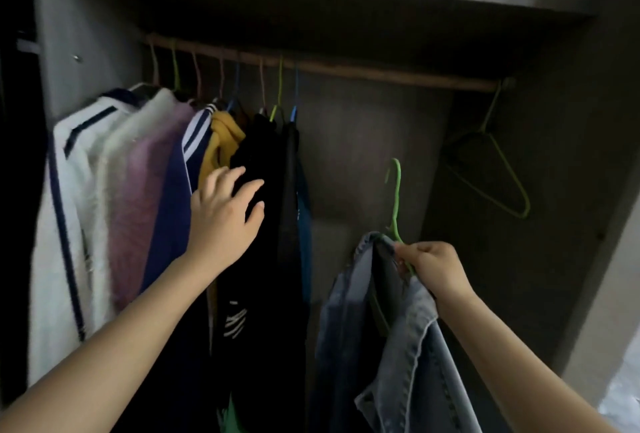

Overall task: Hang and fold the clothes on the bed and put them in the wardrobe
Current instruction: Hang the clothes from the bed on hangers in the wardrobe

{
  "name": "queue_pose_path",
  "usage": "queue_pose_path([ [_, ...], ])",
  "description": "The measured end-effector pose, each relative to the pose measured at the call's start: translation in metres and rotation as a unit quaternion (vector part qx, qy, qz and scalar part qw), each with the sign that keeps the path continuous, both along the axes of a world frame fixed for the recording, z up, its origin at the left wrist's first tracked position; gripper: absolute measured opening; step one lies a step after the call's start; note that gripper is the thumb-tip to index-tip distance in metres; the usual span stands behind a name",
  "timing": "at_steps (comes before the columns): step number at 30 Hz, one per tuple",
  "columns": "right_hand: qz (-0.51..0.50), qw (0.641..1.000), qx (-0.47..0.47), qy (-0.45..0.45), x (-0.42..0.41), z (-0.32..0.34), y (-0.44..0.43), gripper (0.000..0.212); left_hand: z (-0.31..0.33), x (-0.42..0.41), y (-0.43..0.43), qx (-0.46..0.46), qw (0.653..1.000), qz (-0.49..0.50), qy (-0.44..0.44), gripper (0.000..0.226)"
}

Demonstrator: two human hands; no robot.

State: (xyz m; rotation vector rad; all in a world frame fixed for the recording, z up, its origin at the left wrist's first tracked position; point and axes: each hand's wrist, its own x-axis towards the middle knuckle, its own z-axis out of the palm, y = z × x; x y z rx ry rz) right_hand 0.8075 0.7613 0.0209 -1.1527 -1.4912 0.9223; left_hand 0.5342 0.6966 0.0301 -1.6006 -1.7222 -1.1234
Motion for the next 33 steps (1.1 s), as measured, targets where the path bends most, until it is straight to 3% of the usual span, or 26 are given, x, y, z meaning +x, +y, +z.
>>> queue_pose_path([
  [3,-0.018,0.999,0.02,0.018,-0.034,0.027,0.02,0.05,0.019,-0.018,0.025,0.002,1.0,0.006,0.016,0.036],
  [8,-0.023,0.995,0.082,0.051,-0.076,0.086,0.05,0.018,0.047,-0.041,0.053,-0.002,0.999,-0.002,0.033,0.042],
  [11,-0.02,0.991,0.128,0.031,-0.096,0.122,0.07,0.023,0.055,-0.057,0.059,-0.016,0.999,-0.019,0.026,0.038],
  [16,-0.013,0.988,0.153,0.005,-0.13,0.168,0.102,0.037,0.06,-0.072,0.053,-0.052,0.997,-0.028,0.042,0.055],
  [21,-0.022,0.978,0.188,-0.083,-0.164,0.184,0.132,0.027,0.06,-0.082,0.058,-0.05,0.997,-0.036,0.037,0.031],
  [26,-0.065,0.954,0.219,-0.195,-0.185,0.19,0.156,0.041,0.056,-0.08,0.058,-0.055,0.997,-0.042,0.027,0.049],
  [29,-0.077,0.942,0.219,-0.244,-0.189,0.194,0.161,0.031,0.054,-0.082,0.058,-0.055,0.997,-0.035,0.034,0.037],
  [33,-0.094,0.935,0.216,-0.265,-0.187,0.204,0.164,0.02,0.053,-0.08,0.056,-0.078,0.995,-0.021,0.056,0.042],
])
